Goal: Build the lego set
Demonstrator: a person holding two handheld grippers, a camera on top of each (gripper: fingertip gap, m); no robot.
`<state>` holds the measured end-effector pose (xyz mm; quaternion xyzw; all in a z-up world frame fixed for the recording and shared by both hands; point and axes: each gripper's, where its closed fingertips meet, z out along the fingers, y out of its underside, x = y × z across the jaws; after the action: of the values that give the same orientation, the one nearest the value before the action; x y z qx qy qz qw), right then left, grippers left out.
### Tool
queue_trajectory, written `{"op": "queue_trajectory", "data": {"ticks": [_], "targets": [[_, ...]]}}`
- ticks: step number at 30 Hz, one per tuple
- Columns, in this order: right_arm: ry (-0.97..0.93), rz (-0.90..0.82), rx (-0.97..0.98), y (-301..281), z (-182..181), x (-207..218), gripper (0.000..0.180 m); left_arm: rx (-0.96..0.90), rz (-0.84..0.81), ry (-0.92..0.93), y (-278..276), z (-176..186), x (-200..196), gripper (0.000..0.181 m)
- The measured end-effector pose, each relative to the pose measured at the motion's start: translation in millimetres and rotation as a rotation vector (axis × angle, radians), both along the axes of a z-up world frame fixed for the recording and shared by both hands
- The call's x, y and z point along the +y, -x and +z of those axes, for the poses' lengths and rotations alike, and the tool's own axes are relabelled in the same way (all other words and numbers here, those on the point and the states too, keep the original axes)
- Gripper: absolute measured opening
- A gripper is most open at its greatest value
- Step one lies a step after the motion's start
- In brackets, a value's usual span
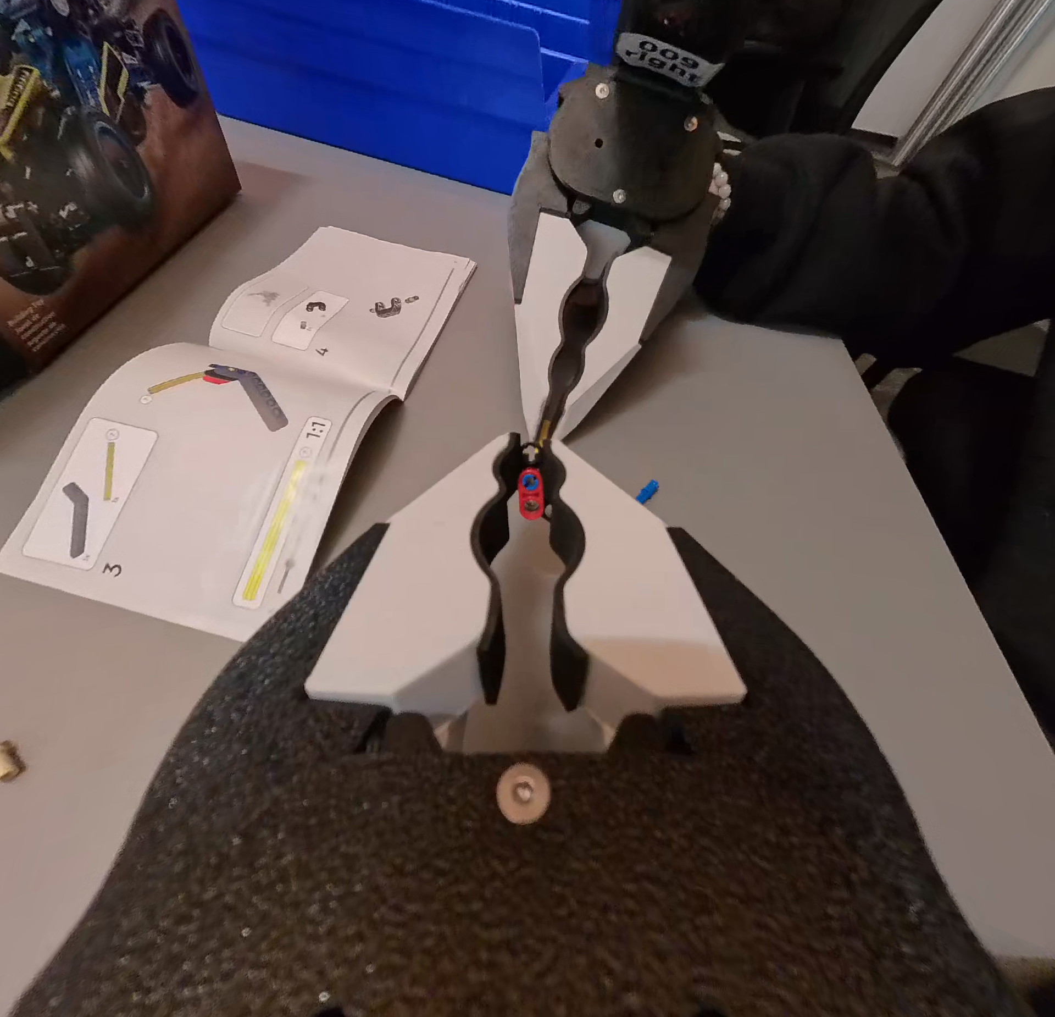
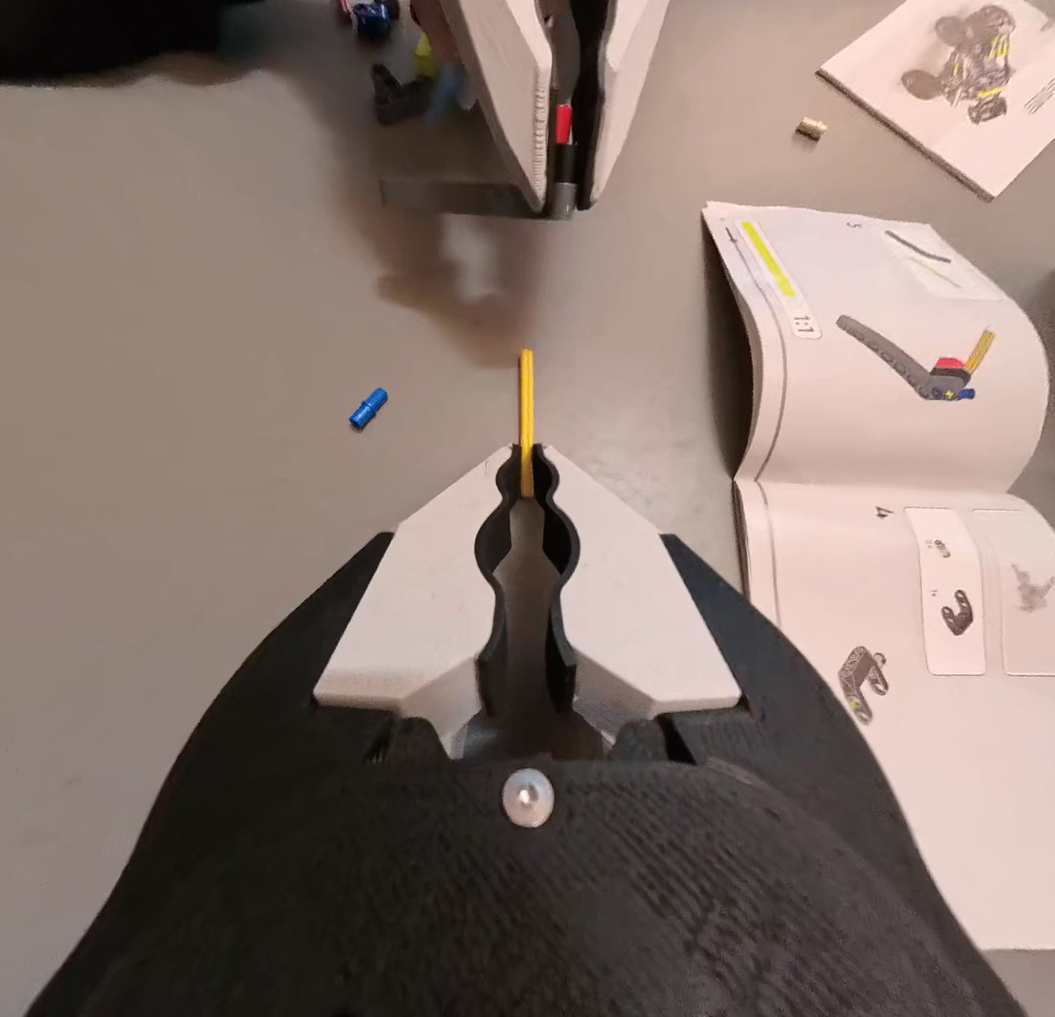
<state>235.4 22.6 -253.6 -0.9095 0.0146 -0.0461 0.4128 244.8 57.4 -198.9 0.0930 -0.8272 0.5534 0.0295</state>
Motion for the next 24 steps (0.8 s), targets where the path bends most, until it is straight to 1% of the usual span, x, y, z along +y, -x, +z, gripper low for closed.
{"op": "queue_trajectory", "data": {"ticks": [3,5,7,10,13,16,18,20,22,24], "targets": [[-0.001,0.002,-0.024,-2,0,-3,0.003,0.003,-0.006,-0.019,1,-4,-1,0.005],[-0.006,-0.030,-0.007,-6,1,-8,0.015,0.003,-0.013,-0.029,2,-6,-2,0.005],[-0.007,-0.040,0.004,-7,1,-12,0.019,-0.003,-0.013,-0.038,2,-7,-2,0.005],[-0.005,-0.013,0.047,-1,0,-13,0.009,-0.024,0.001,-0.076,0,-11,0,0.005],[-0.002,0.006,0.057,2,0,-13,0.002,-0.106,0.024,-0.217,-5,-26,9,0.005],[0.000,0.041,0.023,6,0,-10,0.002,-0.144,0.018,-0.296,-3,-34,11,0.006],[-0.041,0.052,-0.005,6,7,-3,0.002,-0.138,-0.001,-0.329,1,-40,10,0.013],[-0.098,0.049,-0.047,4,19,4,0.002,-0.146,-0.007,-0.329,2,-41,8,0.021],[-0.132,0.036,-0.109,0,27,5,0.002,-0.181,-0.018,-0.264,5,-30,0,0.028],[-0.162,0.033,-0.140,-3,34,4,0.003,-0.208,-0.037,-0.219,9,-21,-6,0.020]]}}
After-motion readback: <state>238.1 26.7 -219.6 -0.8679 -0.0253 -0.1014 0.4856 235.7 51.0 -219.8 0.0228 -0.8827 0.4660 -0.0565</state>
